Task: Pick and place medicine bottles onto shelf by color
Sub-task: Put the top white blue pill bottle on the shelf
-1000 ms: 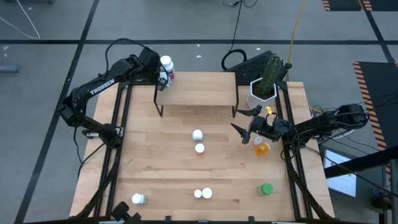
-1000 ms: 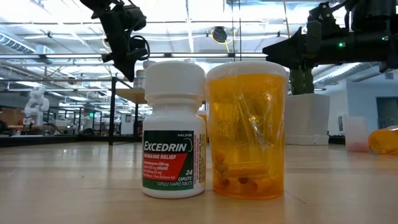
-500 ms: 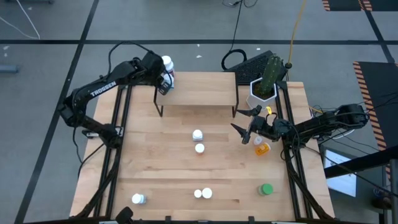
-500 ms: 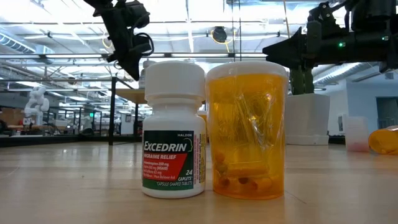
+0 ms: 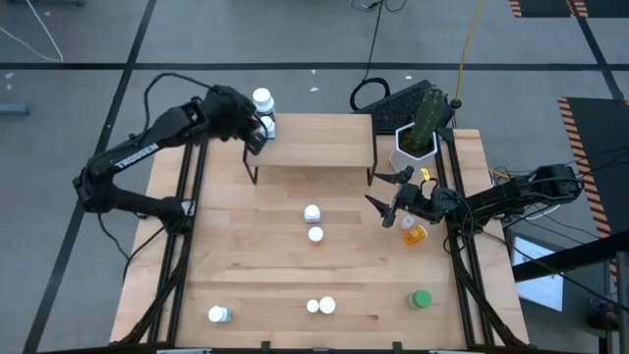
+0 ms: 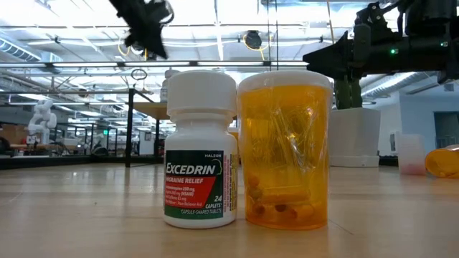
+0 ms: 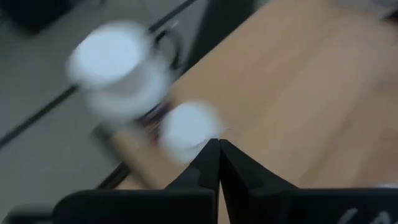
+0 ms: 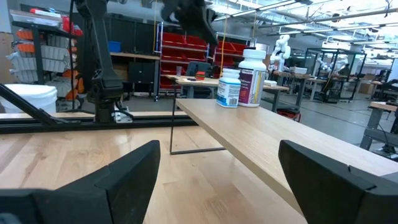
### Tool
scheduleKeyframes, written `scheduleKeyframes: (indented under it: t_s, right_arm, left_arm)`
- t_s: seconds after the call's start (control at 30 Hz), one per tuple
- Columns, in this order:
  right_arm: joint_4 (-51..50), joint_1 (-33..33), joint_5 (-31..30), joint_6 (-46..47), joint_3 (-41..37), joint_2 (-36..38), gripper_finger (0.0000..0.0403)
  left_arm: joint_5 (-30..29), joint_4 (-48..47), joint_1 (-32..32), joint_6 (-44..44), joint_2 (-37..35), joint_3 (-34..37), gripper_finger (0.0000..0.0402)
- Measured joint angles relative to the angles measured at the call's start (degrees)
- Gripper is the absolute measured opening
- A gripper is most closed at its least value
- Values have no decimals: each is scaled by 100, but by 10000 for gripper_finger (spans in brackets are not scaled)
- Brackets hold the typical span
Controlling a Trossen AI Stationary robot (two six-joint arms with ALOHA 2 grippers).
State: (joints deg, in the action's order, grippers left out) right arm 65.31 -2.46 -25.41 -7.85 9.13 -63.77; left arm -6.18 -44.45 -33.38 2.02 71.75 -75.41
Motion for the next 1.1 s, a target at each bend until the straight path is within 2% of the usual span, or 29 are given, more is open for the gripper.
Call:
scheduleKeyframes:
  t_s: [0.13,0.27,0.43,0.6,1.1]
  right_arm:
    - [94,0,0,-1,0,0,325]
    - [249,0,9,-12,0,0,325]
    - [258,0,11,-15,0,0,325]
    - [258,0,13,-36,0,0,325]
    - [167,0,16,-48,0,0,325]
  left_arm:
    - [-41,434,518,-12,334,-1,7]
    - [-907,600,834,-12,839,6,7]
    - [-1351,607,859,-54,1291,6,7]
    - [-1728,610,732,-160,1396,6,7]
    - [-1792,477,367,-127,1390,6,7]
